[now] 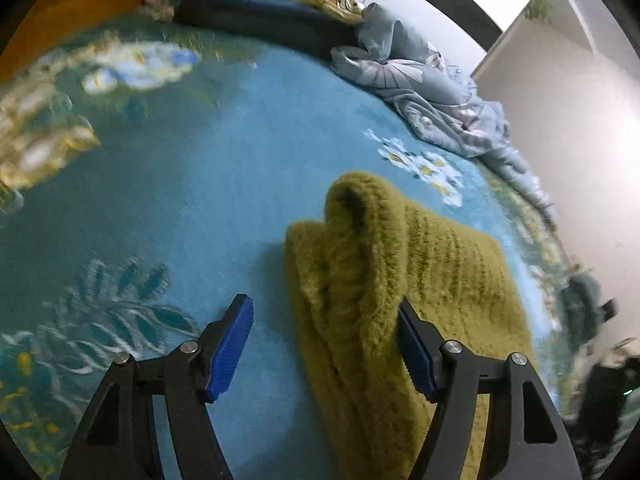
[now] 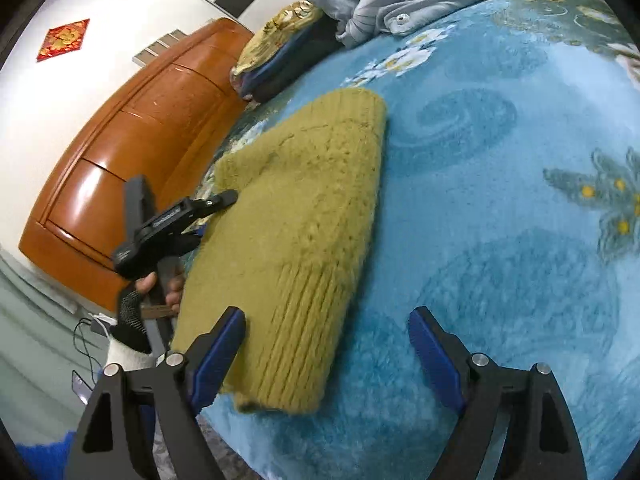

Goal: Fold clothes

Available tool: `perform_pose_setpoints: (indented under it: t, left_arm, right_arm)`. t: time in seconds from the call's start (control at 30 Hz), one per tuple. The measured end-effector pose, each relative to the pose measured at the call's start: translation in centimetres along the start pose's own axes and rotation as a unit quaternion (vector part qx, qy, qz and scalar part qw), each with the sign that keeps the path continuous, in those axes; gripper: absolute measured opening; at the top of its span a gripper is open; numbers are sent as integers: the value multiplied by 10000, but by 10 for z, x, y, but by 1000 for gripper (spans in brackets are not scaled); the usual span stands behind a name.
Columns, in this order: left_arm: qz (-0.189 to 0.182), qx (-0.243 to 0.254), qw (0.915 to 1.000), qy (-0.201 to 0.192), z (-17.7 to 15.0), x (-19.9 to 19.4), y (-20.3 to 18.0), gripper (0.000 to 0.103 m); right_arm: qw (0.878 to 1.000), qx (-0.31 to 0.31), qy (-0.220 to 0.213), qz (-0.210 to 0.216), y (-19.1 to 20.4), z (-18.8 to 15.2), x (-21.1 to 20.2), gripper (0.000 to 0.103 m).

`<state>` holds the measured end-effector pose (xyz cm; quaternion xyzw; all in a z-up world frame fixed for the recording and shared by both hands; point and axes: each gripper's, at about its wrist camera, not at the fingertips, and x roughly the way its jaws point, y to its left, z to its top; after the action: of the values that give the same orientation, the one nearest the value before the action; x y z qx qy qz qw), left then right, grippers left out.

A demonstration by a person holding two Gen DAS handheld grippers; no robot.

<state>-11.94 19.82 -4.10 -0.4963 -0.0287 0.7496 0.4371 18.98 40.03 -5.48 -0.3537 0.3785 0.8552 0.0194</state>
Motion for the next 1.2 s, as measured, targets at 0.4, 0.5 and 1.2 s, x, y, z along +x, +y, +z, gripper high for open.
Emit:
perform_pose_setpoints:
  t: [0.4,0.5,1.2]
  left_arm:
    - [-706,-596,9957,96,-10,6,-5,45]
    - [-689,-852,9940,61,-13,1,-7,40]
    - [-1713,-879,9801,481,-121,11,-116,40]
  right_arm:
    - [9953,473,45,844,5,-3,16,70]
    - [9905,848,126,1073,-8,-2,17,39]
    - [9924,-319,997,651,-131,150,-63,35]
